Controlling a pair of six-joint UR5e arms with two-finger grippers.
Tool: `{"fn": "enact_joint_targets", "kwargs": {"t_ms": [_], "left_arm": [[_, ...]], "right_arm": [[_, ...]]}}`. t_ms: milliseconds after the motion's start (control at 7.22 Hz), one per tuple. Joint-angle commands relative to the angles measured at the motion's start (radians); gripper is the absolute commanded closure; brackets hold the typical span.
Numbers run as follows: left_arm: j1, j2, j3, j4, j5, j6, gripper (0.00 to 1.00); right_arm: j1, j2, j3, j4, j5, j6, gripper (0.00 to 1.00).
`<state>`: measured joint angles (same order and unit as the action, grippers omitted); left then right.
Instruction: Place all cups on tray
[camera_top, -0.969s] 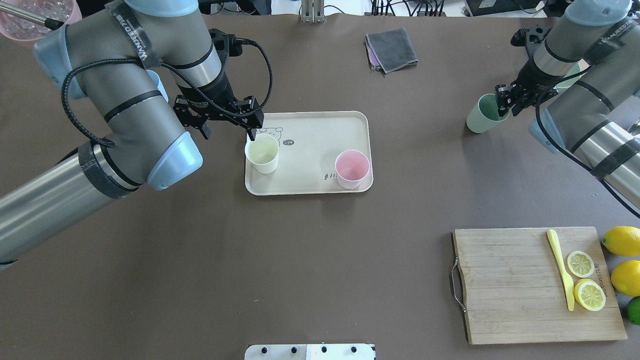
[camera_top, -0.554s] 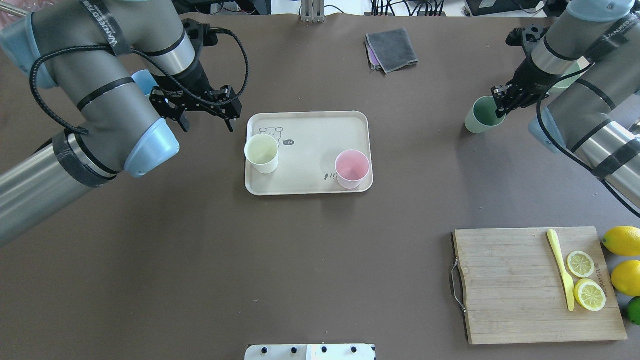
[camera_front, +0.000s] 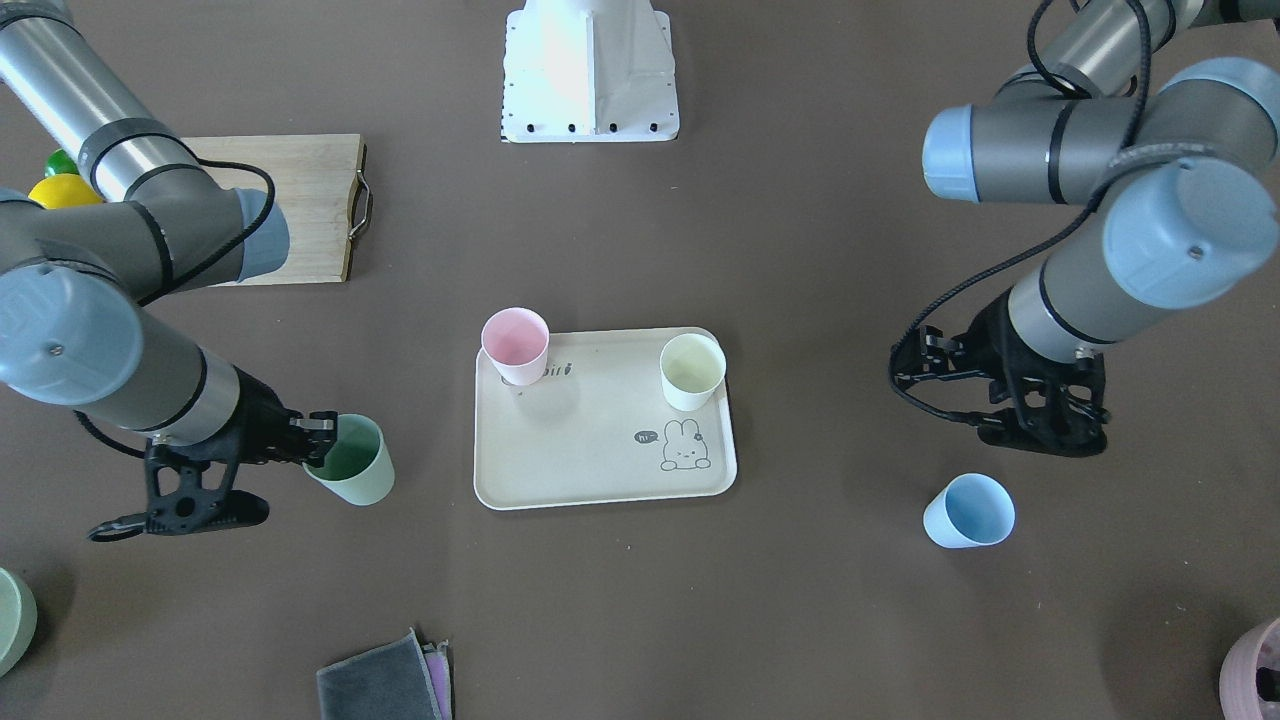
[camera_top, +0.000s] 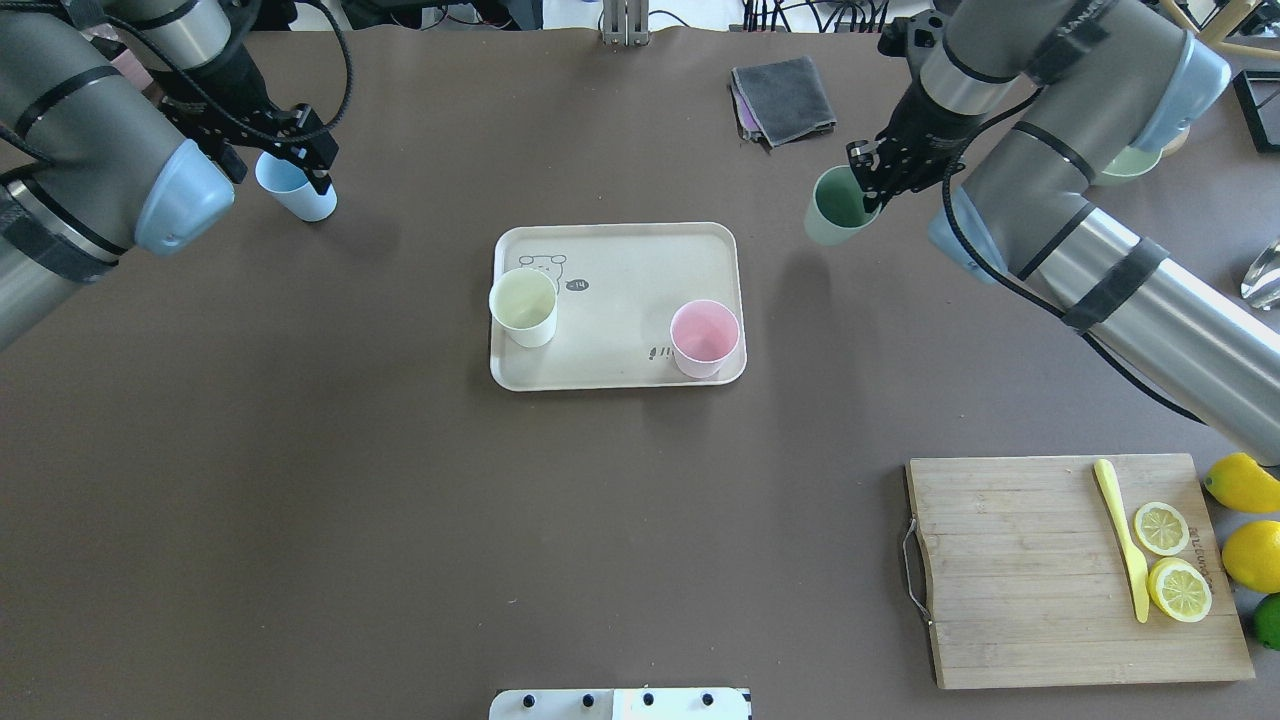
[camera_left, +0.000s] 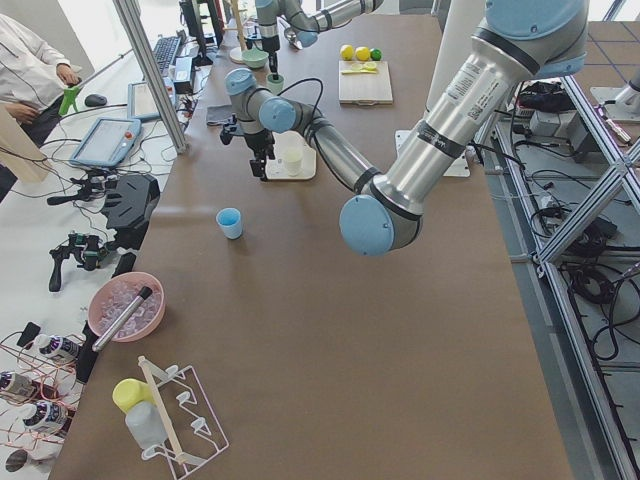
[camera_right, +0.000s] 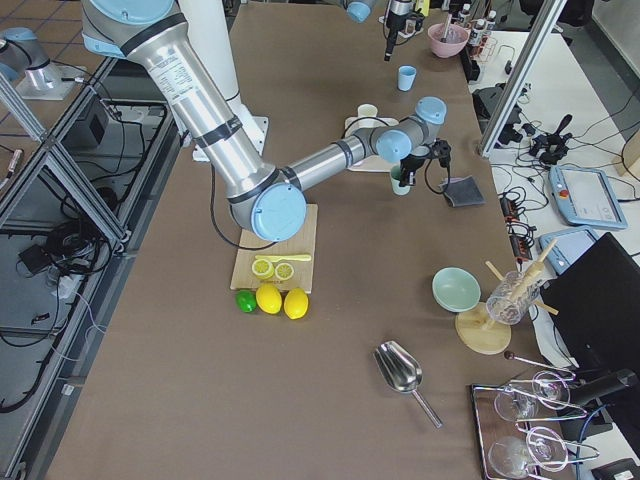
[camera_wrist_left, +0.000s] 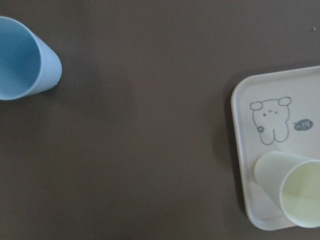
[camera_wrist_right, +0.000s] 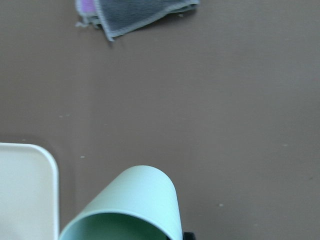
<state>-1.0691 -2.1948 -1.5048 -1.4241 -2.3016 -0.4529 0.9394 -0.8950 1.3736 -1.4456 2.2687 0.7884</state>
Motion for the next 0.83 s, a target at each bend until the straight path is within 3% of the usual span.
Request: {"fn": "enact_joint_targets", "kwargs": {"t_ms": [0, 415, 554, 692], "left_arm": [[-0.032, -0.02, 0.199, -0.19, -0.002, 0.027, 0.02], [-0.034, -0.046, 0.299, -0.217, -0.002, 0.026, 0.02], [-0.034, -0.049, 0.328, -0.254, -0.002, 0.025, 0.02], [-0.034, -0.051, 0.351, -0.274, -0.002, 0.025, 0.02]], "right_arm": [[-0.103, 0.079, -0.008, -0.003, -0.09, 0.106, 1.0], [-0.154, 0.134, -0.039, 0.002, -0.097, 0.188, 1.0], [-0.152, 0.136, -0.044, 0.004, -0.097, 0.187, 0.69], [-0.151, 0.136, -0.044, 0.004, -0.092, 0.184, 0.01]]}}
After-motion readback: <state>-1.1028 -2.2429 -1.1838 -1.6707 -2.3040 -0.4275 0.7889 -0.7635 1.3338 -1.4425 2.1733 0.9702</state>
